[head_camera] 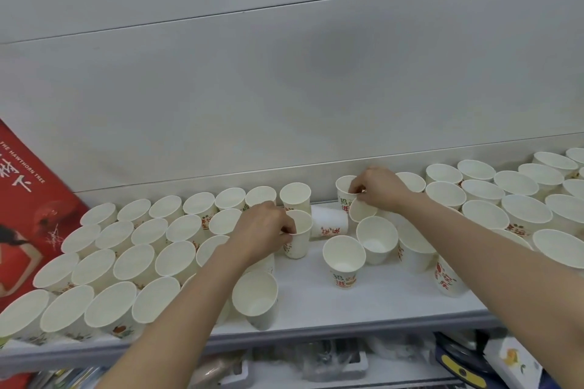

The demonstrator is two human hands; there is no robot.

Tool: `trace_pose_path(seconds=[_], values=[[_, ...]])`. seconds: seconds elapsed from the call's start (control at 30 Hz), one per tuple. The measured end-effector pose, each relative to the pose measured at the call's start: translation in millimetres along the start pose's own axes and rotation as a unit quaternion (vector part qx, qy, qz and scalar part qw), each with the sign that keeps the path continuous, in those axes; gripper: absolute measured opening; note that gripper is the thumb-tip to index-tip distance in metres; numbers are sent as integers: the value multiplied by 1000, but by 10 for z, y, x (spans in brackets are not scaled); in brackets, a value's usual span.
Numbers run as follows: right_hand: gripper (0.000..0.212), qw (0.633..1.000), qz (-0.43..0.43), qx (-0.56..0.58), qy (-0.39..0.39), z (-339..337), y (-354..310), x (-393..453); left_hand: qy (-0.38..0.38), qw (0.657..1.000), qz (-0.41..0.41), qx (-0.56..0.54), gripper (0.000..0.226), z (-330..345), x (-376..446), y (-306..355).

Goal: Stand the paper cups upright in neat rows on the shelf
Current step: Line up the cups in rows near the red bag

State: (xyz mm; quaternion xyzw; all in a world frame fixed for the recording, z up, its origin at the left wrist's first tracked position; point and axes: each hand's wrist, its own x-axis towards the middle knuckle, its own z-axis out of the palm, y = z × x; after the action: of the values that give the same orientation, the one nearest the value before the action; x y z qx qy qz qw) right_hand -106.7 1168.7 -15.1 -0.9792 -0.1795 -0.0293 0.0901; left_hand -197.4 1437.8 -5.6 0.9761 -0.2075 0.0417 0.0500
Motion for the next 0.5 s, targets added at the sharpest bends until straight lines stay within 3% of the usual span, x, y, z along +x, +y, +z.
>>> trace_pose_path(seconds=[0.1,0.17,0.2,0.33,0.5], values=[[31,998,-3,36,52,-31,-25,-57,-2,1000,-4,5,14,23,7,8],[29,989,-57,77,113,-71,-171,-101,-3,1000,-3,4,14,39,20,9],[28,986,-90,92,103,-90,-278,-119,-5,1000,-3,3,15,45,28,10],[33,981,-187,20,-43,-30,-637,-119,-8,1000,-1,8,15,31,50,19],[52,974,-161,-29,-158,-3,-689,-97,-6,1000,2,6,16,26,38,8]])
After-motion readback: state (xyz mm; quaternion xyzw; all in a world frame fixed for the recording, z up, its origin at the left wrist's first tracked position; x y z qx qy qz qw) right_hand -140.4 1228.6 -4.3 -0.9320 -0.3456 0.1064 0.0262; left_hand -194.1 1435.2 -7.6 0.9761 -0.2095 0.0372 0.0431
